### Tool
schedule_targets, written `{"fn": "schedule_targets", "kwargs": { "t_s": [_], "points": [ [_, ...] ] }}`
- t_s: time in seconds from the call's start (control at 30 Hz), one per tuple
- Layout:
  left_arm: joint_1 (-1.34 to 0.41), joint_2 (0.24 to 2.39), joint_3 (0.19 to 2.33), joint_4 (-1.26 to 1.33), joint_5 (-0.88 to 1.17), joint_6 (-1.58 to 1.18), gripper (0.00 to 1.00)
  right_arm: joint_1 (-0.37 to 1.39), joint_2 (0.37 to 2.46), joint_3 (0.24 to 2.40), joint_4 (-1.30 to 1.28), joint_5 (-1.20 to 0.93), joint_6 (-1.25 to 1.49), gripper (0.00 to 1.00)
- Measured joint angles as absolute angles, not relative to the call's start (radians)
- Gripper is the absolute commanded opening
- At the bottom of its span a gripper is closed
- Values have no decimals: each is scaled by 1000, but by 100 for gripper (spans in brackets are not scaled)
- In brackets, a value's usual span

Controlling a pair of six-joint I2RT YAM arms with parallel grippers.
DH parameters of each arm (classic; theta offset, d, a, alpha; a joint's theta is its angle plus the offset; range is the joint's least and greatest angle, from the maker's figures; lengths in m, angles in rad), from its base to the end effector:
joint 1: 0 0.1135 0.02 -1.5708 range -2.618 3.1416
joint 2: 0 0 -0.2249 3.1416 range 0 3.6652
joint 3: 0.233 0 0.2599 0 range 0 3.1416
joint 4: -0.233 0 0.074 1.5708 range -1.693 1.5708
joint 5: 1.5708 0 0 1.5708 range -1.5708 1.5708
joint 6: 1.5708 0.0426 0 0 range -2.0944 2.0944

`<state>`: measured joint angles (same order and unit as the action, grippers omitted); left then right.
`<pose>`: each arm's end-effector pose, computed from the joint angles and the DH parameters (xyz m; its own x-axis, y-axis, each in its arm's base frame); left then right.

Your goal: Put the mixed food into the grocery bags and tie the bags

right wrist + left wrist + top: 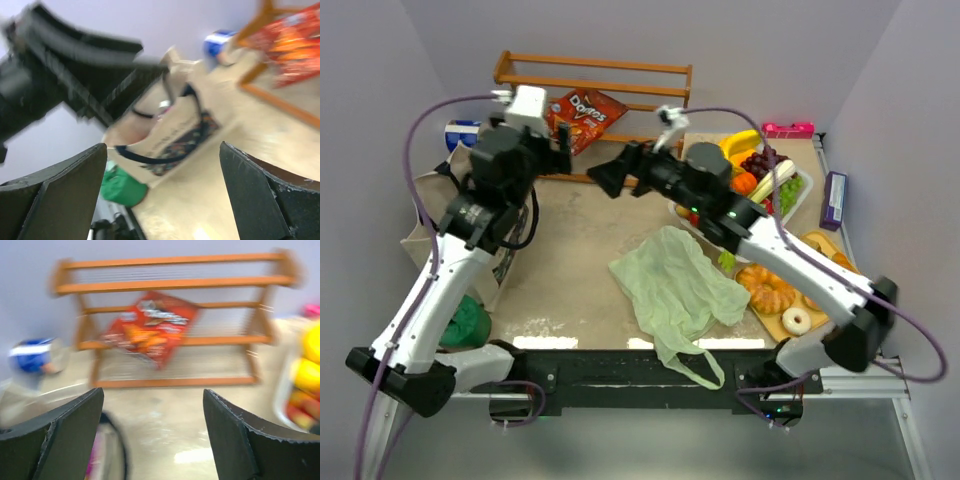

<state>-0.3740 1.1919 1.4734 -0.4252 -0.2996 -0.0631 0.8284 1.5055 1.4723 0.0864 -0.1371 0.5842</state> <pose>0.2621 -0.0893 0.4339 -0.1379 -0.0106 -0.9904 0.0686 0.9974 -0.0202 0.2500 0.2811 0.3957 -0.4235 0.3466 -0.8370 -0.7057 0.4532 0.5447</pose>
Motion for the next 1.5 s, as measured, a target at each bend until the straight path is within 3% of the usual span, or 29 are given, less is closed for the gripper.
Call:
{"fn": "schedule_targets", "kwargs": {
  "t_s": [0.2, 0.37, 0.6, 1.03, 1.13, 1.23, 1.27, 1.33, 1.4, 1.47, 1.5],
  "points": [
    [-804, 1235, 1385, -318, -298, 50, 86, 682, 1142, 1232, -6, 4, 531, 99],
    [-1027, 1324, 1258, -223, -49, 98, 86, 429, 1023, 1037, -128, 62, 533, 99],
    [-1100, 1401, 1043, -203, 241, 98, 85, 398, 934, 987, -340, 126, 529, 99],
    [-1185, 1689, 1029, -159, 248, 79, 78, 397, 701, 900, -347, 196, 570, 99],
    [-1185, 1739, 1029, -153, 203, 63, 71, 397, 674, 900, -348, 202, 569, 99],
    [-1185, 1771, 1029, -140, 147, 59, 53, 397, 648, 900, -357, 220, 569, 99],
    [-1185, 1779, 1029, -137, 128, 54, 41, 397, 640, 900, -364, 226, 570, 99],
    [-1185, 1792, 1029, -136, 95, 50, 29, 397, 624, 900, -388, 234, 570, 99],
    [-1185, 1798, 1029, -136, 77, 41, 10, 397, 607, 900, -411, 239, 571, 99],
    [-1185, 1799, 1029, -141, 64, 42, 0, 397, 592, 900, -432, 237, 573, 99],
    [-1185, 1799, 1029, -142, 60, 36, 0, 397, 586, 900, -443, 234, 574, 99]
  ]
}}
